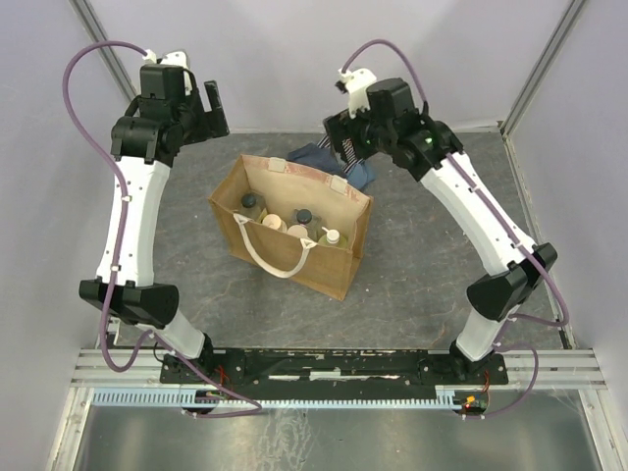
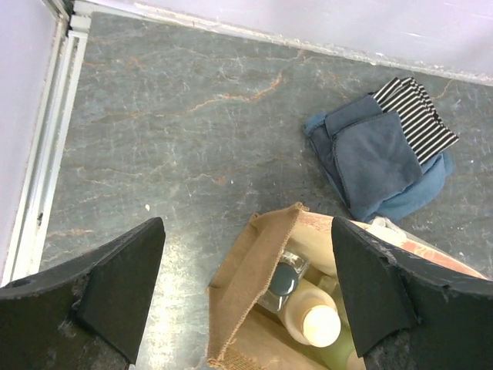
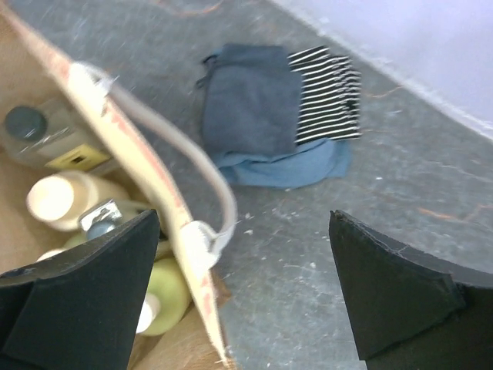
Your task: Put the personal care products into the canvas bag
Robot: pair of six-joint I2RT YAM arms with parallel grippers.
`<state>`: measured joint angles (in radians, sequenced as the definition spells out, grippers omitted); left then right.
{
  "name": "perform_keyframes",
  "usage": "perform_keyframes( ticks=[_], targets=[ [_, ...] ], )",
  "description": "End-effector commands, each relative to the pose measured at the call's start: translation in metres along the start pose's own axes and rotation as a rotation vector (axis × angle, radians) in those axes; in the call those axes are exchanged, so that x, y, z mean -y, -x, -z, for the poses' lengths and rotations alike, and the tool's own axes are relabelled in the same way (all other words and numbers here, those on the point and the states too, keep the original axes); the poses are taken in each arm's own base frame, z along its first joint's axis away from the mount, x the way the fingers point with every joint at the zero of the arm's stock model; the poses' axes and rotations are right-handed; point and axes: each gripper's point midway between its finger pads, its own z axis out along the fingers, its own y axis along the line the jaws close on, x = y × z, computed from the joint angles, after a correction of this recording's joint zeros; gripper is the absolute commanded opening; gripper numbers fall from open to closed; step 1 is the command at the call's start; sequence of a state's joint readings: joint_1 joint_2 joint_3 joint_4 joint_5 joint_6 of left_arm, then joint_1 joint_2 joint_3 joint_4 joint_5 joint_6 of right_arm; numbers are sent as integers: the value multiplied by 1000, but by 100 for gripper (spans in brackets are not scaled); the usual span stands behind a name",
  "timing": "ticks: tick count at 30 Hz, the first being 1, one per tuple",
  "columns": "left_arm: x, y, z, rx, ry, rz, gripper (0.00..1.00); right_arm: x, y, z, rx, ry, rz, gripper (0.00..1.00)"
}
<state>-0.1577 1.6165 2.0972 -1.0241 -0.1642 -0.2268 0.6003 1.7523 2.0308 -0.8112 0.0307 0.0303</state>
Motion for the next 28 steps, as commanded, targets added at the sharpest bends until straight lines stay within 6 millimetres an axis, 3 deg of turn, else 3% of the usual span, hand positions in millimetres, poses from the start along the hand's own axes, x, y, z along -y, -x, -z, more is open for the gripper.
perform_keyframes(
  ticks=[1, 5, 9, 12, 18, 28],
  targets=[
    [2, -5, -7, -12, 19, 64, 95, 63, 38, 26, 127, -221, -52, 99],
    [-14, -12, -12, -12, 113, 90, 98, 118, 32, 47, 120, -378, -101, 100],
    [-18, -14, -12, 3, 129, 80, 99, 169, 2, 57, 54, -497, -180, 100],
    [-18, -11, -11, 20, 126, 77, 100, 193, -24, 60, 8, -539, -232, 100],
    [-20, -10, -13, 27, 138, 65, 100, 208, -58, 60, -62, -578, -259, 100],
    [-23, -8, -14, 36, 146, 44, 100, 214, -56, 59, -58, -587, -263, 100]
  ],
)
